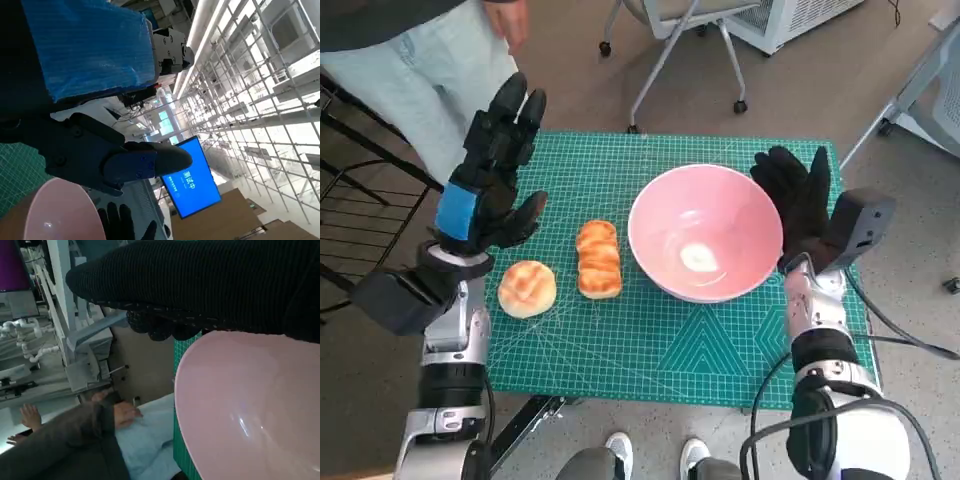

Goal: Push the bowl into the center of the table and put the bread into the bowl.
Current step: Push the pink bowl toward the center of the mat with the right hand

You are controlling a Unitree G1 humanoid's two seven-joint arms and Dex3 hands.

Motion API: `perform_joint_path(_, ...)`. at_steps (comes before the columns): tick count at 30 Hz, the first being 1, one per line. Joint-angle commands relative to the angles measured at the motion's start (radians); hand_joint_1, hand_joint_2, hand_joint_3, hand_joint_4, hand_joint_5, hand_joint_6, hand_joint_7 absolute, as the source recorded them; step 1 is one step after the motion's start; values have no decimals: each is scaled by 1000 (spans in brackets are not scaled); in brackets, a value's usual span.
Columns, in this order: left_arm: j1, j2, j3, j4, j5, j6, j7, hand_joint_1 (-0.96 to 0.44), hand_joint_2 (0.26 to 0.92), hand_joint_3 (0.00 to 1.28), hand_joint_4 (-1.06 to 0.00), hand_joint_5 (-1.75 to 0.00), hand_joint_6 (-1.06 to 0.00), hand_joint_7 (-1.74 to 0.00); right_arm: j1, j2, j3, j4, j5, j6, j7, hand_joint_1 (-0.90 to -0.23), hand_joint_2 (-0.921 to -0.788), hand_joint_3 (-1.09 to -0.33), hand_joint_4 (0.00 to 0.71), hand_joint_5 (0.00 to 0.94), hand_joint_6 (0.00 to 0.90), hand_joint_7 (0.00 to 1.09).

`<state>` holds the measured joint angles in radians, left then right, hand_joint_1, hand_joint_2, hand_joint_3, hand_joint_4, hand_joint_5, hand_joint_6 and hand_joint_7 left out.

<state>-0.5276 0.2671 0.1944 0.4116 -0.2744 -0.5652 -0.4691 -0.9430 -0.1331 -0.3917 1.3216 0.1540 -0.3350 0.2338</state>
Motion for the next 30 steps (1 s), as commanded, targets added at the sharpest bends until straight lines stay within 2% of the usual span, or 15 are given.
perform_joint_path(1, 5, 2, 0, 19, 5, -8, 0, -756, 921, 505, -78, 0, 1, -225, -8, 3, -6, 12, 6, 21, 9, -612, -921, -731, 117, 7, 213, 19)
perform_joint_path(11, -4, -12, -7, 25, 4, 0, 5, -759, 921, 506, -78, 0, -12, -281, -16, -14, -5, 9, 3, 10, 26, -592, -921, -769, 104, 1, 211, 17)
perform_joint_path(16, -3, -23, -13, 11, -3, 13, 6, -762, 921, 479, -82, -2, -1, -331, -18, -45, -1, -3, 0, -19, 50, -591, -921, -781, 90, 1, 203, 13)
perform_joint_path(19, 0, -32, -19, -3, -6, 25, 9, -760, 921, 462, -82, -2, 0, -338, -18, -62, 9, -16, -7, -54, 60, -606, -921, -764, 92, 2, 205, 14)
perform_joint_path(23, 1, -44, -27, -11, -4, 36, 11, -755, 921, 447, -82, -2, 1, -341, -7, -82, 41, -53, -29, -152, 70, -627, -921, -731, 103, 7, 219, 21)
perform_joint_path(27, -6, -51, -35, -4, 5, 37, 13, -751, 921, 445, -83, -2, 1, -339, 27, -112, 91, -117, -68, -322, 90, -639, -921, -743, 123, 14, 229, 27)
perform_joint_path(28, -7, -51, -36, -3, 6, 36, 13, -749, 921, 444, -83, -2, 1, -337, 30, -115, 96, -122, -70, -340, 93, -645, -921, -751, 128, 15, 229, 27)
perform_joint_path(30, -15, -51, -43, 9, 18, 26, 13, -747, 921, 444, -84, -2, 1, -336, 48, -129, 107, -165, -61, -428, 135, -651, -921, -761, 132, 15, 227, 27)
